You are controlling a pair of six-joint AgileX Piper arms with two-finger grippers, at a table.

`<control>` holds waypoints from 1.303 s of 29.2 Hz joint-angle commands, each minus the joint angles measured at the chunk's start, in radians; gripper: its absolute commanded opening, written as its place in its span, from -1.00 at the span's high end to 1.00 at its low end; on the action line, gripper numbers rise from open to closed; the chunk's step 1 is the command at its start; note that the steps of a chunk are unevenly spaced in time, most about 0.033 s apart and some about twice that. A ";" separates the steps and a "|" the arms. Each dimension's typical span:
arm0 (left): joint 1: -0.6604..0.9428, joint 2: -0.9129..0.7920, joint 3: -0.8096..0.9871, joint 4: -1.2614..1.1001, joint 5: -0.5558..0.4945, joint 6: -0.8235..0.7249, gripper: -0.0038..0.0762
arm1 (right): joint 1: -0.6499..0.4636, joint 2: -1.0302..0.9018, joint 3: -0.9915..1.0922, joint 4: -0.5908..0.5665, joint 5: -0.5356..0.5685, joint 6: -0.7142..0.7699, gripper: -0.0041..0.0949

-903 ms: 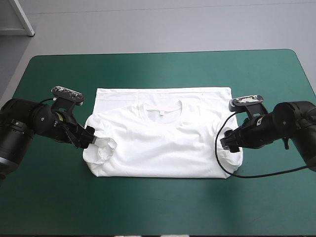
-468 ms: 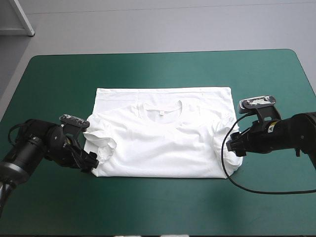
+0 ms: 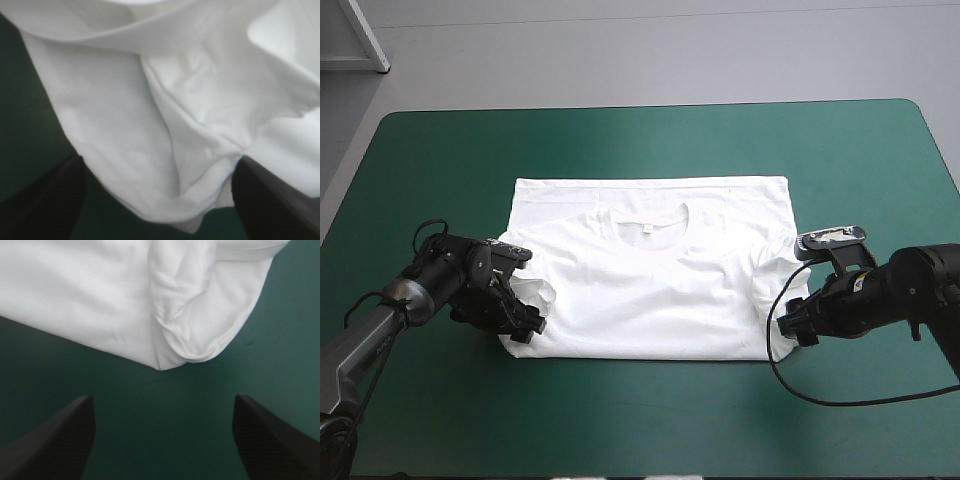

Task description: Fold the cloth

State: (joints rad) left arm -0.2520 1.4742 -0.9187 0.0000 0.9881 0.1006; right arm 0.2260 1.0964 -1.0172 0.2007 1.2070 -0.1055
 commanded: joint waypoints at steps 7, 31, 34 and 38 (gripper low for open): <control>-0.003 0.013 -0.006 -0.088 -0.044 0.003 0.24 | 0.000 -0.008 -0.008 -0.038 -0.040 -0.024 -0.41; -0.003 0.016 0.072 -0.093 -0.107 0.023 0.85 | 0.000 0.366 -0.008 0.044 -0.112 -0.078 -0.25; -0.003 0.016 0.072 -0.091 -0.109 0.023 0.85 | 0.024 0.396 -0.006 0.045 -0.124 -0.082 -0.25; -0.003 0.016 0.072 -0.091 -0.109 0.023 0.85 | 0.109 0.449 -0.006 0.028 -0.134 -0.058 -0.24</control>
State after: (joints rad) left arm -0.2520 1.4932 -0.8528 -0.0645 0.8883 0.1229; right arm 0.2961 1.5530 -1.0042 0.2230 1.0727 -0.1684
